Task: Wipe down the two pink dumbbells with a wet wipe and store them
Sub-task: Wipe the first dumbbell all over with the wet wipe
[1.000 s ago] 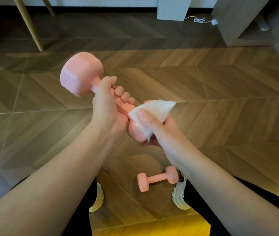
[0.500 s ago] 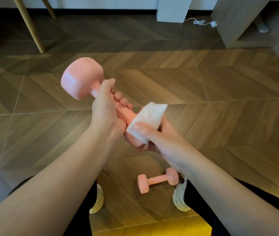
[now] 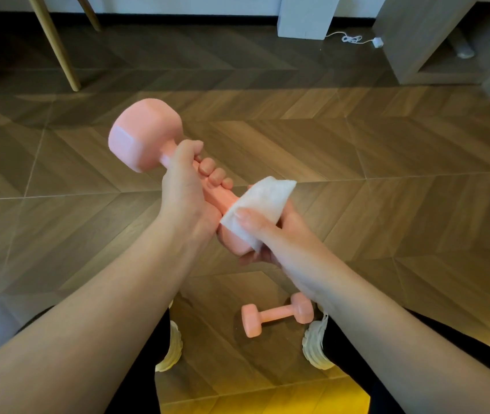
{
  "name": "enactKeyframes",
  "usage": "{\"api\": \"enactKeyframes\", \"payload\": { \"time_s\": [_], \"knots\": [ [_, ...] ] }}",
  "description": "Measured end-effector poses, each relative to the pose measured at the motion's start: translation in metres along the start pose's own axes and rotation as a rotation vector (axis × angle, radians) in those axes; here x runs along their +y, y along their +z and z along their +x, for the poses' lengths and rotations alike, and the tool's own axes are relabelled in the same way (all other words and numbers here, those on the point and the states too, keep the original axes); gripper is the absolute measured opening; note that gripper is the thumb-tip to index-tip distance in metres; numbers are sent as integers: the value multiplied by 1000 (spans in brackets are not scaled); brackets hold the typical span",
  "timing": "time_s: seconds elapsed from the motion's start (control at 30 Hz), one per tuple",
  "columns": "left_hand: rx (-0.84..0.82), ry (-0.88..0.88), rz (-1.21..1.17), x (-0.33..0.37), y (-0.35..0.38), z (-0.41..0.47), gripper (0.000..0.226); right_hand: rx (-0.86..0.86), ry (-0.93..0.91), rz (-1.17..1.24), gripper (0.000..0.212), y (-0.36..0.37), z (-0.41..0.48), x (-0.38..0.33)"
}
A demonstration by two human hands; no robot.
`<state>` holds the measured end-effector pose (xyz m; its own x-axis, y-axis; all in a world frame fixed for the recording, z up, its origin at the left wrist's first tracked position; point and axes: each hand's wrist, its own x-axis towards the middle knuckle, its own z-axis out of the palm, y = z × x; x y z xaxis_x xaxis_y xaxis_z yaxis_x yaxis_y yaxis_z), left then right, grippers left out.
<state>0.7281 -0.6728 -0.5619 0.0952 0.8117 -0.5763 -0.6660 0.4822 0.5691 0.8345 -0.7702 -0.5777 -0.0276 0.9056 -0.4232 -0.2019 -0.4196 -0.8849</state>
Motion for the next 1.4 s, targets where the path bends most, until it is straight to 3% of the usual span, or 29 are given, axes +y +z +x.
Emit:
{"api": "enactKeyframes", "payload": {
  "time_s": [0.13,0.27,0.33,0.43,0.6,0.7,0.83,0.93,1.1,1.13,1.27,1.33,1.4],
  "knots": [
    [-38,7,17,-1,5,-1,29,66,5,96,47,4,1,-4],
    [-39,5,-19,5,5,3,31,-119,-3,219,43,-7,-3,-9],
    [-25,-2,-29,4,3,3,32,-147,-34,110,48,-8,-5,-7],
    [-29,-7,-9,0,1,0,32,-19,-46,-10,59,-1,-6,-2],
    [-56,-2,1,-2,7,-1,29,128,-55,78,29,5,0,-1],
    [-58,6,3,1,8,1,29,16,-61,123,16,-2,1,-4],
    [-28,-8,-33,6,5,3,33,-163,-84,71,37,-11,-4,-5],
    [-16,-3,-29,2,3,1,32,-56,-93,-11,46,-4,-3,-2],
    [-56,9,5,-1,7,-2,32,109,-34,91,28,6,0,-3],
    [-62,15,5,0,8,-1,32,113,-21,120,33,5,1,-4],
    [-53,23,-15,5,8,2,31,-92,-13,254,41,-7,-2,-6],
    [-31,19,-23,5,6,3,32,-146,-48,141,44,-9,-3,-5],
    [-18,20,-26,3,4,2,32,-95,-58,10,53,-7,-3,-1]
  ]
}}
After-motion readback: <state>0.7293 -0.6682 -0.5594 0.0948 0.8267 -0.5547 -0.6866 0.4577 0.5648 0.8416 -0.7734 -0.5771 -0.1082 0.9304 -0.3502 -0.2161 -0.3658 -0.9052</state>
